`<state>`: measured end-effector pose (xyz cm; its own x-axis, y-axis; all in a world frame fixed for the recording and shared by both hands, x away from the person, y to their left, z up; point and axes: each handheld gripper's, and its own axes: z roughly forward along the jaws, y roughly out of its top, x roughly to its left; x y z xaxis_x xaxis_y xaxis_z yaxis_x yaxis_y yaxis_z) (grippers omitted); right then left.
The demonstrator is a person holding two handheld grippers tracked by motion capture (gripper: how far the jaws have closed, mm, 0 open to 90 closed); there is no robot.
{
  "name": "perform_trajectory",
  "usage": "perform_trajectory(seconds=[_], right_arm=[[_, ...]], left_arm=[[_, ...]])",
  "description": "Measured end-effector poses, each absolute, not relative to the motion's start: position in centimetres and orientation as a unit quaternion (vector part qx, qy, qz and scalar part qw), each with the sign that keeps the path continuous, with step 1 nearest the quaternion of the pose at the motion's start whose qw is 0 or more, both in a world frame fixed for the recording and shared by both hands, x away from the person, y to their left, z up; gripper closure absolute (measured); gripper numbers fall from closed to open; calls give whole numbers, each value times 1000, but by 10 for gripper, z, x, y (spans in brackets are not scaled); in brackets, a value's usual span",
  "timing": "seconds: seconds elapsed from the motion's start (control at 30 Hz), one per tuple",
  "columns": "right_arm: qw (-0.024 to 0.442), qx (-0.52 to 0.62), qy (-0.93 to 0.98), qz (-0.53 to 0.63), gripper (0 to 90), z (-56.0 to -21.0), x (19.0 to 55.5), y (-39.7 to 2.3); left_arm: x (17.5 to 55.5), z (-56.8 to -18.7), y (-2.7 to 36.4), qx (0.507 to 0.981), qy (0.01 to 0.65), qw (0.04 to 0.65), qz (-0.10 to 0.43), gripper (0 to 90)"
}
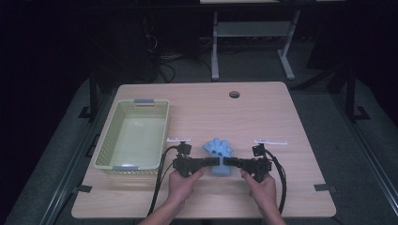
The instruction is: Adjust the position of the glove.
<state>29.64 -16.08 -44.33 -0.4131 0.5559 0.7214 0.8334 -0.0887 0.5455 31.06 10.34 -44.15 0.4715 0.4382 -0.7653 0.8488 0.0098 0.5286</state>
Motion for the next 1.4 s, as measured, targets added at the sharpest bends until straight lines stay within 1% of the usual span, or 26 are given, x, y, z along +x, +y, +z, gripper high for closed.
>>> perform_trajectory(seconds=[0.63,1.4], right_arm=[[130,-510,-671,-522,786,-415,309,-138],[129,-491,-687,-521,786,-391,324,-115]], left_arm=[[317,-422,128,664,478,544,-188,753],[324,-403,152,663,473,552,-180,753]])
